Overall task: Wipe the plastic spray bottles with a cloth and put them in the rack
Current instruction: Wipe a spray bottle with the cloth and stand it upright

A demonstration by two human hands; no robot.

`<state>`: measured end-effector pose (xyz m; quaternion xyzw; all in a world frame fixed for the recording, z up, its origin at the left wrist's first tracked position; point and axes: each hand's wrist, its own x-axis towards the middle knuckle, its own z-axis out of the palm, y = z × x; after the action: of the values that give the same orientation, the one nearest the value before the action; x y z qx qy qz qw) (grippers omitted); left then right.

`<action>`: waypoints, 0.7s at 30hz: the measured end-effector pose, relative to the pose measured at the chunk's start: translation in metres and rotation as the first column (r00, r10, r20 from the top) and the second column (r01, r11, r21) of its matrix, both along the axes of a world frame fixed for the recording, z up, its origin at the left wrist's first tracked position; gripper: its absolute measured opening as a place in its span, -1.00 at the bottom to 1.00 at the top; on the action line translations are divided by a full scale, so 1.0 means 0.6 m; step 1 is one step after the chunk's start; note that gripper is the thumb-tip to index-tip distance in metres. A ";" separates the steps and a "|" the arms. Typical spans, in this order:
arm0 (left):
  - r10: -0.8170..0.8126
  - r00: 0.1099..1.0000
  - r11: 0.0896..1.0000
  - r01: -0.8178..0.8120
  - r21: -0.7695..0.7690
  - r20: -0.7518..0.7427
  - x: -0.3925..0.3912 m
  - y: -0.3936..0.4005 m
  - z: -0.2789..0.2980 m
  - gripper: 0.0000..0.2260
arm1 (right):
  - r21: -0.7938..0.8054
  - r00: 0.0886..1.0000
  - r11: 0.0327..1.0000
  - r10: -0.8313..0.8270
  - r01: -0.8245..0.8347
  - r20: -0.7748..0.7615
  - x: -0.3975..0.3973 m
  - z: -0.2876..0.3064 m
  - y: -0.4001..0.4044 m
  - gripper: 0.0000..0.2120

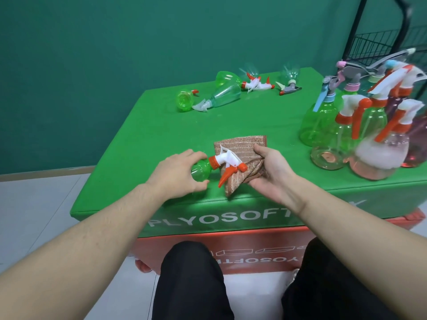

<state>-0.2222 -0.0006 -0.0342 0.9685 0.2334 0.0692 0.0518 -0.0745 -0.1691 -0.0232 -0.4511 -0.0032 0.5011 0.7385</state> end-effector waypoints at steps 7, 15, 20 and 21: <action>-0.088 0.996 0.996 0.088 0.010 -0.005 0.040 -0.037 -0.002 -0.34 | 0.011 0.999 0.999 -0.038 0.037 0.029 0.030 -0.001 -0.018 -0.69; -0.122 0.990 0.992 0.124 0.028 -0.075 0.064 -0.049 -0.005 -0.34 | -0.002 0.998 0.999 -0.046 0.046 -0.031 0.043 -0.016 -0.016 -0.73; -0.017 0.999 0.999 0.016 -0.028 -0.028 0.066 -0.047 -0.002 -0.34 | -0.009 0.998 0.998 -0.059 0.059 -0.023 0.035 -0.014 -0.026 -0.69; -0.007 0.999 1.000 0.007 -0.022 -0.034 0.067 -0.050 -0.001 -0.33 | -0.014 0.998 0.998 -0.062 0.062 -0.016 0.032 -0.014 -0.030 -0.68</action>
<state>-0.1818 -0.0304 -0.0348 0.9697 0.2317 0.0497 0.0589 -0.0551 -0.1869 -0.0313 -0.4518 0.0203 0.4818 0.7505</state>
